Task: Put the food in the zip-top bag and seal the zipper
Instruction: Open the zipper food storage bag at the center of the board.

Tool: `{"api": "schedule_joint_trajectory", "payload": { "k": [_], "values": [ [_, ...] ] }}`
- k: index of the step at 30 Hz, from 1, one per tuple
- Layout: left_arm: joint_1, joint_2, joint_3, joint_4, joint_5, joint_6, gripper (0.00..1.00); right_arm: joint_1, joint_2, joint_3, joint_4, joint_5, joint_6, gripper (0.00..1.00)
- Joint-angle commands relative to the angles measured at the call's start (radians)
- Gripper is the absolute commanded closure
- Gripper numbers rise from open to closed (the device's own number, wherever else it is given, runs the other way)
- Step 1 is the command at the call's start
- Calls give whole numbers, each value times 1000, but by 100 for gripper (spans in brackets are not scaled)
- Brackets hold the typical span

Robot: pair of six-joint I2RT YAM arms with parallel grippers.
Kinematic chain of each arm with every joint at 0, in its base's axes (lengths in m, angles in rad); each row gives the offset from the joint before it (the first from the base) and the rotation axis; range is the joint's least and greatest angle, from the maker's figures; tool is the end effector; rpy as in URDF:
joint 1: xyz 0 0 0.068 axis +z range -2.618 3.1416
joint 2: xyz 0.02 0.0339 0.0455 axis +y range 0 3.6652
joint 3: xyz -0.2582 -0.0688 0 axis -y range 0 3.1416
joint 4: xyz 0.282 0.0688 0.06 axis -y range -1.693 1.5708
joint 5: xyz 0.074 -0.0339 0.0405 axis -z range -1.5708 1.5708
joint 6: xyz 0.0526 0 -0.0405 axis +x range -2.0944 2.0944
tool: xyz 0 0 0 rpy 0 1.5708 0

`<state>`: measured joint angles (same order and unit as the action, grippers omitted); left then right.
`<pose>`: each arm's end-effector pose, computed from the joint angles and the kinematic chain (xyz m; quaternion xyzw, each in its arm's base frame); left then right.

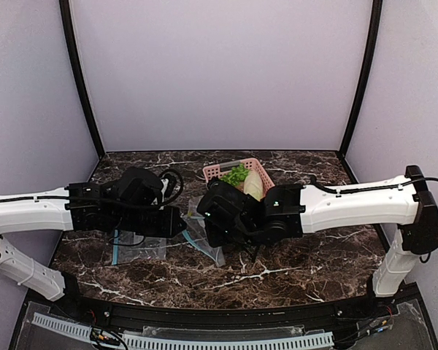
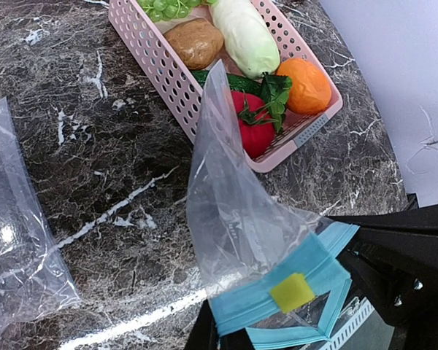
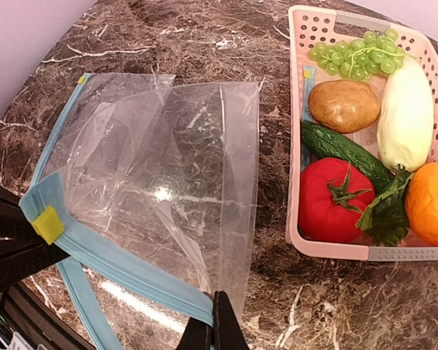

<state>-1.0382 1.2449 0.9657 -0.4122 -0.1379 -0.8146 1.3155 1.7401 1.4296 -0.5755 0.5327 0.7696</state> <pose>0.1698 -0.2738 0.2577 0.0716 0.9004 -0.3020 0.3049 0.1334 0.4053 0.2466 -0.1599 0.8989 0.1548 0.3774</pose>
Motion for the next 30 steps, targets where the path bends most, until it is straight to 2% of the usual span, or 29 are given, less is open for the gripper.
{"api": "schedule_joint_trajectory", "payload": {
  "k": [1,4,11,15,17,21,25,30],
  "values": [
    [6,-19,-6,-127,-86,-7,97,-17,14,16,-73,32,65,100],
    [6,-6,-8,-99,-60,-11,89,-18,23,29,-72,19,71,100],
    [6,3,-95,184,107,-18,65,-18,22,27,4,-30,63,100],
    [5,16,-114,266,167,-28,49,-18,34,30,40,-57,59,100],
    [4,17,-114,295,195,-26,44,-18,42,36,45,-66,57,100],
    [4,-2,-129,350,211,-33,37,-18,49,36,61,-81,59,100],
    [4,-13,-147,372,204,-47,36,-18,49,37,66,-84,57,100],
    [4,16,-128,302,154,-63,36,-18,45,35,79,-90,48,100]
  ]
}}
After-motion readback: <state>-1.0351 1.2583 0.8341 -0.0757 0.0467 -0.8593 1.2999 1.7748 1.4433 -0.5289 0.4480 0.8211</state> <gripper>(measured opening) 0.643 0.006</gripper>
